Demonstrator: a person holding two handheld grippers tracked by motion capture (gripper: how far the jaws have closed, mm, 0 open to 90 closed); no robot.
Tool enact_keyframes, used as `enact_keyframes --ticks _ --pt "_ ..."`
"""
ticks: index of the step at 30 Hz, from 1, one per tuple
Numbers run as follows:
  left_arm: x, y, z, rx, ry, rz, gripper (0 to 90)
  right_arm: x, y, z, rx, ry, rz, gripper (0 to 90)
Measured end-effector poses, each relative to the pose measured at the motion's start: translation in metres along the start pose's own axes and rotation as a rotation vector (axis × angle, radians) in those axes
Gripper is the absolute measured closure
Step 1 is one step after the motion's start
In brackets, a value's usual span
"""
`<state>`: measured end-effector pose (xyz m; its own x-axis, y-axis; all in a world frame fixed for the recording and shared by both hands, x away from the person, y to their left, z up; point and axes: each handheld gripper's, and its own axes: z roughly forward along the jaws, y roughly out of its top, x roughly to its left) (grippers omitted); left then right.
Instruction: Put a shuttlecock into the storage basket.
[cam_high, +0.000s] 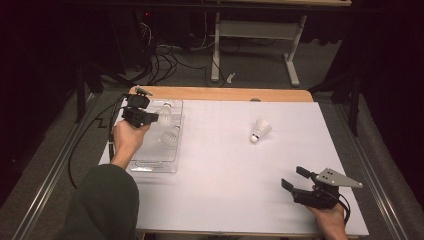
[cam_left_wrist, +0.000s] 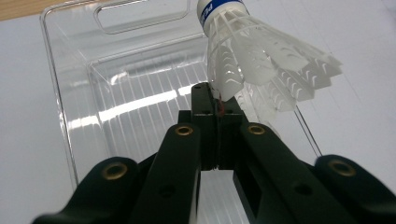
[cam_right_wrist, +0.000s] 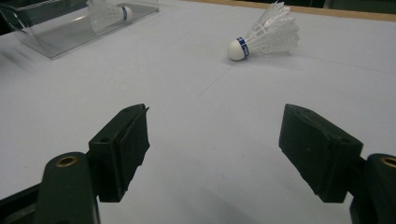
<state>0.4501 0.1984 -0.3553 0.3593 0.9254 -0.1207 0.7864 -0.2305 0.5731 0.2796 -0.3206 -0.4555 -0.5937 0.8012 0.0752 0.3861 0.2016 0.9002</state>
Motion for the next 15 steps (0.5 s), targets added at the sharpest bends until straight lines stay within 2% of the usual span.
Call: enact_keyframes --ticks 15 --pt "0.002 0.006 0.017 0.036 0.037 -0.012 89.6 0.000 0.000 0.000 0.001 0.000 0.002 24.6"
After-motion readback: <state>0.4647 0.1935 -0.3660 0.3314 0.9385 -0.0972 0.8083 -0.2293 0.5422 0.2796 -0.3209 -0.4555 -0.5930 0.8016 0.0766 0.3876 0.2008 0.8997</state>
